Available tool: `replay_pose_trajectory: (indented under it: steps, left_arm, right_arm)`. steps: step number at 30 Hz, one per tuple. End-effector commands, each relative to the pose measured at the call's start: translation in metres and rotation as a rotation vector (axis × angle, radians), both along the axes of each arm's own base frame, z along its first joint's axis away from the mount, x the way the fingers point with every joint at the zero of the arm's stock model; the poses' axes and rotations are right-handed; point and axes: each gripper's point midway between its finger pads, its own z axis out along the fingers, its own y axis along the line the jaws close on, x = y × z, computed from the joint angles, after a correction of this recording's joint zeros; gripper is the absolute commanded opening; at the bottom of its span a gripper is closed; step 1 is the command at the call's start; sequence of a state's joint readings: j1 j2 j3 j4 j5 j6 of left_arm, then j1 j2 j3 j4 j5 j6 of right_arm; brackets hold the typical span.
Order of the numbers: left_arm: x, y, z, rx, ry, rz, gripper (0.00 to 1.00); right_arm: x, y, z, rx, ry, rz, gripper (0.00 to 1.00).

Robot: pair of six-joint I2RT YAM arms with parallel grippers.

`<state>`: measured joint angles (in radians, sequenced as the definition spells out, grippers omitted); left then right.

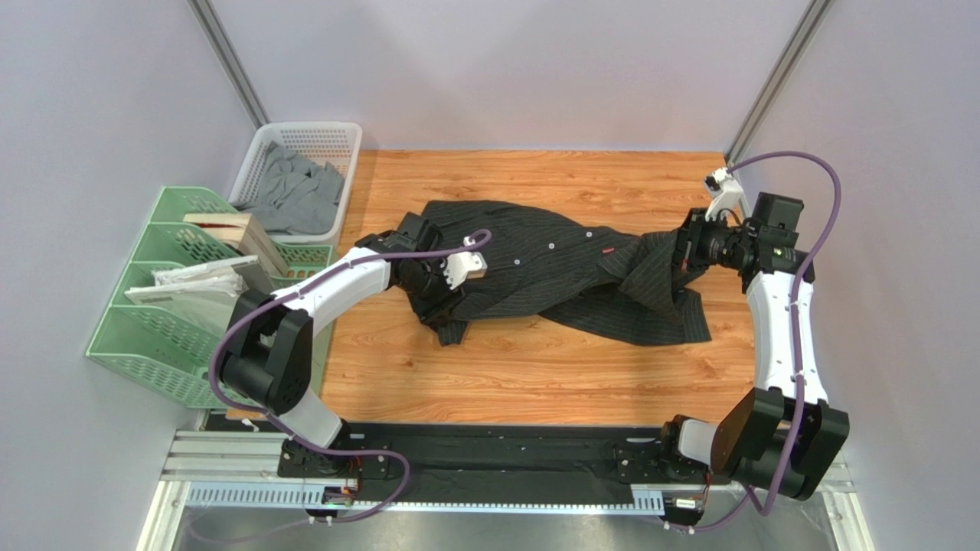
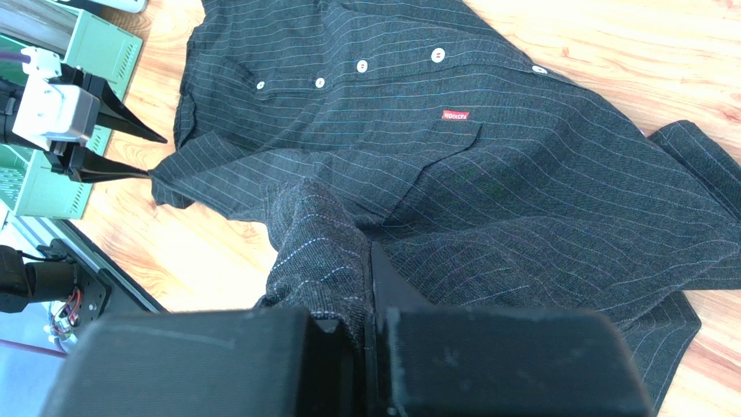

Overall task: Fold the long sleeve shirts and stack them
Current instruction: Flatten the shirt out

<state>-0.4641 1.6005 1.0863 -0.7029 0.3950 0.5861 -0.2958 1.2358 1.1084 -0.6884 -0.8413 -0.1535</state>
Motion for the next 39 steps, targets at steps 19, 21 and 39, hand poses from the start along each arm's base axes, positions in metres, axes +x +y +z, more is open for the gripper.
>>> replay_pose_trajectory:
  steps: [19, 21, 39]
  left_arm:
    - [0.007, -0.008, 0.01, -0.031, -0.177, 0.248, 0.04]
    - [0.031, 0.004, 0.045, -0.097, -0.205, 0.305, 0.0]
    - [0.027, 0.067, 0.457, -0.467, -1.119, 0.33, 0.0]
  right_arm:
    - [0.016, -0.007, 0.042, -0.027, -0.127, -0.023, 0.0]
    - [0.022, -0.01, 0.063, -0.025, -0.166, -0.051, 0.0]
    - [-0.035, -0.019, 0.373, -0.146, -0.937, -0.285, 0.0]
